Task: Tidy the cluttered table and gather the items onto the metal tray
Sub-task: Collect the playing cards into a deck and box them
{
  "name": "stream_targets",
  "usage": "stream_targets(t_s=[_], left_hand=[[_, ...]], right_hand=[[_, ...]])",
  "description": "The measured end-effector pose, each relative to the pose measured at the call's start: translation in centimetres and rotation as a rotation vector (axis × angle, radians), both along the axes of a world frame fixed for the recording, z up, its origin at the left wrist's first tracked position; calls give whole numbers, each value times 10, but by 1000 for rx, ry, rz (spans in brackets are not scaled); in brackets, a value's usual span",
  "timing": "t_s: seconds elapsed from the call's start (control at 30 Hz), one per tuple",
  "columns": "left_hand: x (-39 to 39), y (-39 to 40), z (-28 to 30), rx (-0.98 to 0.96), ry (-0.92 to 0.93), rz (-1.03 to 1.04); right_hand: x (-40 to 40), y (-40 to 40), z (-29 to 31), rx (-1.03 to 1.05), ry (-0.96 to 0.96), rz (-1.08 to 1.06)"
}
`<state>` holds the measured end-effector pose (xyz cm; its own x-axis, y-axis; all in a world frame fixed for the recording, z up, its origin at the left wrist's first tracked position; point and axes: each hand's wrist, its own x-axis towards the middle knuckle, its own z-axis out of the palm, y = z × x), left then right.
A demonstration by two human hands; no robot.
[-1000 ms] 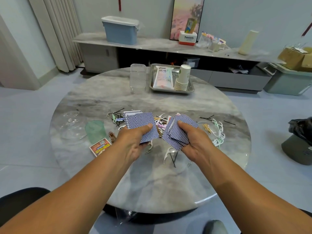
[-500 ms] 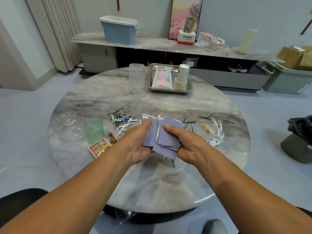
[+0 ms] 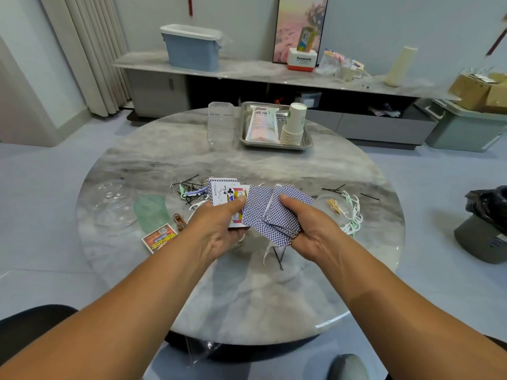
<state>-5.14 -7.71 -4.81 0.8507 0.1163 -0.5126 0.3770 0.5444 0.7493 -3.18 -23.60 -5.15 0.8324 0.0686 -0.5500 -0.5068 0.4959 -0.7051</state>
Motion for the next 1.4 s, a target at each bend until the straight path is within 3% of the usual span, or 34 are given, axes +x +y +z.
stream_targets(t_s=[0.23, 0.5, 0.7, 0.93, 1.17, 1.4], left_hand=[[6, 12, -6, 65, 5, 78], [0, 3, -2, 111, -57, -31], [-3, -5, 10, -110, 1, -84], [-5, -3, 6, 92, -29, -135], [-2, -1, 9, -57, 28, -61], [1, 6, -2, 153, 5, -30]], right_hand=[[4, -7, 1, 44, 5, -120], [-5, 3, 4, 85, -18, 41], [-4, 4, 2, 25, -23, 46], [-2, 2, 2, -1, -20, 5], [6, -8, -3, -17, -26, -116], [6, -5, -3, 9, -52, -119]])
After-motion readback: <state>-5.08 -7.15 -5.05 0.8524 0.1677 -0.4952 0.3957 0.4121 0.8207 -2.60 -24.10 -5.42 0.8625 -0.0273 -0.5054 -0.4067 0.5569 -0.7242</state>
